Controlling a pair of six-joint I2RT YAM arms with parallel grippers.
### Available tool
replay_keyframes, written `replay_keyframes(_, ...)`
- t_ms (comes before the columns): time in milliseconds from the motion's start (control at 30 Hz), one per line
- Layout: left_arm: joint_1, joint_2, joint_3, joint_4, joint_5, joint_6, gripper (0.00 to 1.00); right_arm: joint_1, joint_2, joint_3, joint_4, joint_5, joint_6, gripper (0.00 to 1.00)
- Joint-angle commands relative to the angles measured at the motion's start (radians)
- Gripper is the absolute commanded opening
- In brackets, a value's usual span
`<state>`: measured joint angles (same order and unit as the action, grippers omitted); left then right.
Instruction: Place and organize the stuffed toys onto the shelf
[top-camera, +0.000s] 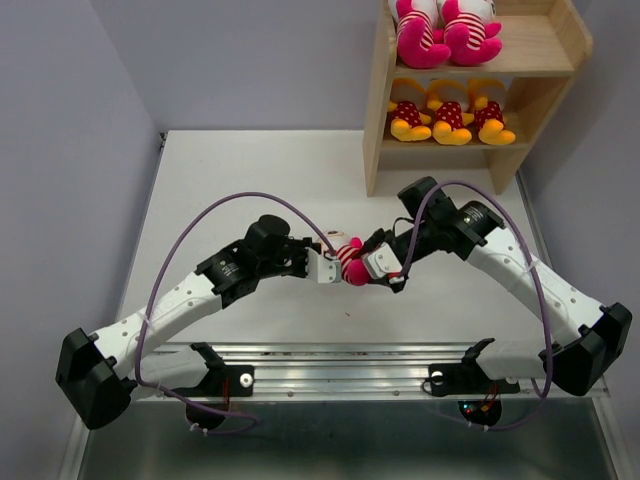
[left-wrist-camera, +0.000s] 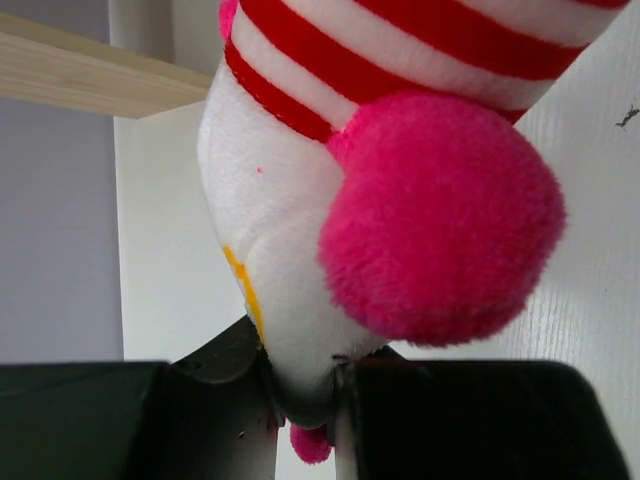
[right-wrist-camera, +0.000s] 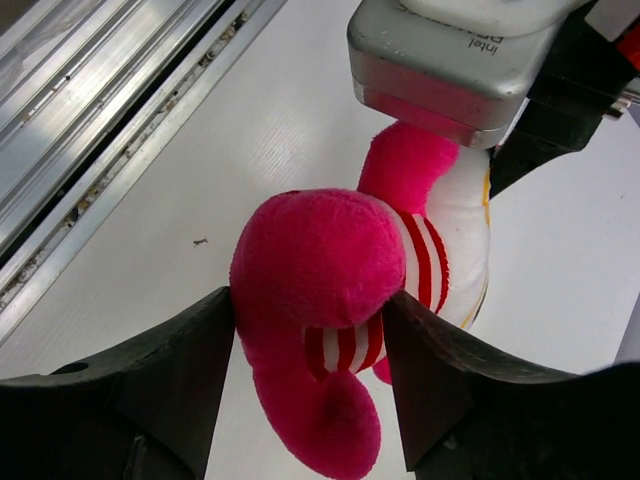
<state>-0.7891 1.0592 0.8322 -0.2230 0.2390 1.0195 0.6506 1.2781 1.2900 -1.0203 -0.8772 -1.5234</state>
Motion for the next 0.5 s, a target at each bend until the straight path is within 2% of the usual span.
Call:
replay_keyframes(0, 0.005, -0.011, 0.012, 0.076, -0.027, 0.008, 0.00, 0.020, -0.006, 0.012, -0.014, 0.033, 0.020, 0.63)
replay_keyframes(100, 0.005, -0.021, 0.007, 0.097, -0.024, 0.007, 0.00, 0.043, -0.031, -0.035, 0.074, 0.070, 0.072, 0.59)
replay_keyframes(167, 0.005, -0.028, 0.004, 0.112, -0.017, -0.005, 0.00, 0.055, -0.033, -0.050, 0.112, 0.086, 0.109, 0.50)
replay_keyframes(200, 0.005, -0.031, 0.004, 0.119, -0.015, -0.013, 0.00, 0.055, -0.031, -0.052, 0.127, 0.092, 0.130, 0.43)
replay_keyframes(267, 0.004, -0.039, -0.002, 0.137, -0.009, -0.030, 0.00, 0.055, -0.029, -0.055, 0.173, 0.092, 0.207, 0.12)
replay_keyframes(367, 0.005, -0.054, -0.014, 0.161, -0.004, -0.079, 0.00, 0.064, -0.034, -0.069, 0.238, 0.102, 0.299, 0.01)
replay_keyframes(467, 0.005, -0.079, -0.038, 0.214, -0.013, -0.110, 0.00, 0.064, -0.037, -0.074, 0.275, 0.110, 0.357, 0.01)
